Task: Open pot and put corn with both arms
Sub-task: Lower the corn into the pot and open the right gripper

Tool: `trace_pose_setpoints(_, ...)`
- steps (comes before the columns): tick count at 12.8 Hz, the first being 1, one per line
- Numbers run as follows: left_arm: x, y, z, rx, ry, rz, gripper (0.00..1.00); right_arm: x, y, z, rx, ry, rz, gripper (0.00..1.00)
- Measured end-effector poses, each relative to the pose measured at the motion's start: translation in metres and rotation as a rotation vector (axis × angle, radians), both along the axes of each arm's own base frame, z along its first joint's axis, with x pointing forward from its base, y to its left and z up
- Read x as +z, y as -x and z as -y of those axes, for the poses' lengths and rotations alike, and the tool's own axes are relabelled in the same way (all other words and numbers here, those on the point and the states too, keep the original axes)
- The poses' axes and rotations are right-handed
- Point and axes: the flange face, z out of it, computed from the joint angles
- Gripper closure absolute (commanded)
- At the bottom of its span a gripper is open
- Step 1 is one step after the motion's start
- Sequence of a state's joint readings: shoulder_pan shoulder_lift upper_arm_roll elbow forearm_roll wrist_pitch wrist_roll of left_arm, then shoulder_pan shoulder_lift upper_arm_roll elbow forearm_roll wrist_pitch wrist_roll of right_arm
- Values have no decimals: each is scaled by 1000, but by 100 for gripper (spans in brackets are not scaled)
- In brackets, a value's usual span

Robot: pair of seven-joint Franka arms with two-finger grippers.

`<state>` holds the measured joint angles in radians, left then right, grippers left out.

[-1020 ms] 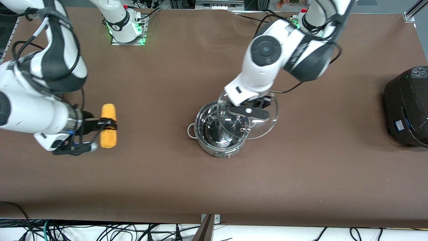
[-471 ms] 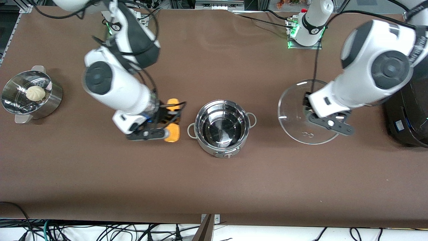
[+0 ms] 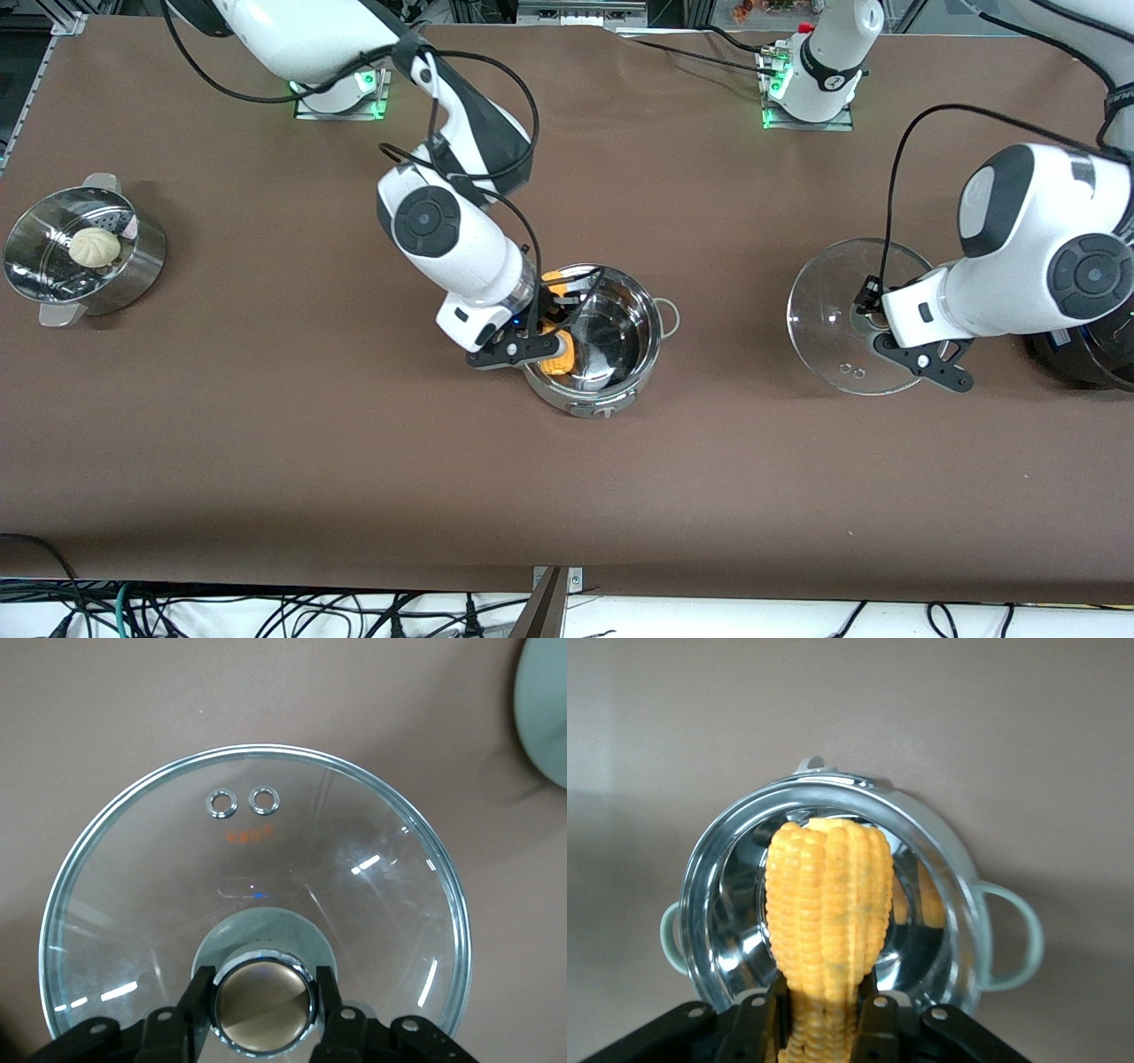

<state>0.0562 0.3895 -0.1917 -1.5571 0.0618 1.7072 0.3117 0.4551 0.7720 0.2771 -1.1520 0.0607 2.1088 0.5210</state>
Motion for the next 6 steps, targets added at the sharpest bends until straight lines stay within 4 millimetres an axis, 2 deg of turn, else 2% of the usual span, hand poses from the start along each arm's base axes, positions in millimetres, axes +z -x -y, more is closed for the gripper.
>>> trace_pose_setpoints(2,-35,3,2,-4,8,32,81,-23,-1,-9,-7,-16,9,77)
trace_pose_setpoints(3,-54,7,0,-2,11,45,80,-33,-1,-11,-10,-21,11,68)
trace_pose_setpoints(6,-103,23,-12,-9,23,62,80,-58,5,-24,0,-23,4,17)
